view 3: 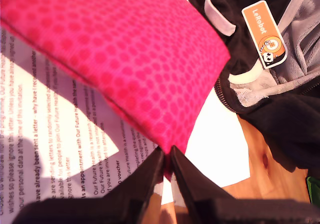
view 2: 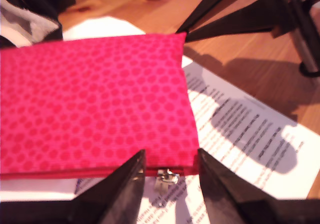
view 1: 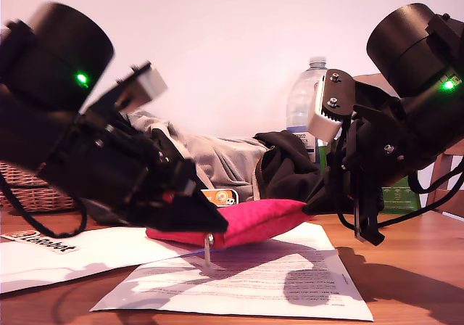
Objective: Open the zipper in the zip bag in front of you
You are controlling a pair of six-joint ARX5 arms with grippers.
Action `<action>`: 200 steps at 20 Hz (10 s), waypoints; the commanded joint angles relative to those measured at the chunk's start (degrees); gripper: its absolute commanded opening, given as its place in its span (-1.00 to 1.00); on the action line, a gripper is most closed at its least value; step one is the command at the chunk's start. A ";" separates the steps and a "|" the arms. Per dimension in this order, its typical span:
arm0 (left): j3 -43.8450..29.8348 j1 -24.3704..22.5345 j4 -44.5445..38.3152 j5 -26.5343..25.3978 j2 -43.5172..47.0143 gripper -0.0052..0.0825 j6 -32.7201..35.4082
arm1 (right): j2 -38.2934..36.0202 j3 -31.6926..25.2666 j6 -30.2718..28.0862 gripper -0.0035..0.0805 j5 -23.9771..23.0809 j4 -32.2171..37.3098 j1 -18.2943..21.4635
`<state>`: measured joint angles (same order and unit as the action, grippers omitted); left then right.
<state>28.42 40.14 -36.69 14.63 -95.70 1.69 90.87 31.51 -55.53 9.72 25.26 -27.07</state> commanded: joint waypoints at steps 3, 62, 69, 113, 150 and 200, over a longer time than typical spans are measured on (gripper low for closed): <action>-0.22 0.09 3.23 -0.11 -2.23 -0.22 0.28 | -1.51 0.85 0.31 -0.95 0.26 0.83 -0.11; 1.53 0.15 -5.40 2.10 -6.54 -0.93 -1.73 | -5.03 0.87 -2.78 -0.60 -4.70 3.13 -0.07; 2.49 0.15 -5.31 3.13 -6.19 -0.93 -1.73 | -5.38 0.87 -6.43 -0.43 -10.99 0.07 -2.71; 3.87 0.13 -3.19 9.25 2.08 -0.93 -8.15 | -10.82 0.85 -2.69 -0.95 -16.57 -11.47 -20.92; 3.96 -8.76 11.41 -9.46 13.75 -0.93 10.38 | -12.44 0.85 4.83 -0.95 -18.69 -17.81 -20.92; 26.27 -1.46 40.28 5.25 2.67 -0.50 -15.47 | -12.44 0.85 4.79 -0.95 -17.16 -16.41 -20.81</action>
<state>55.02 38.54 4.43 19.97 -93.58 -12.91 78.56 32.45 -51.03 -7.55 8.36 -48.03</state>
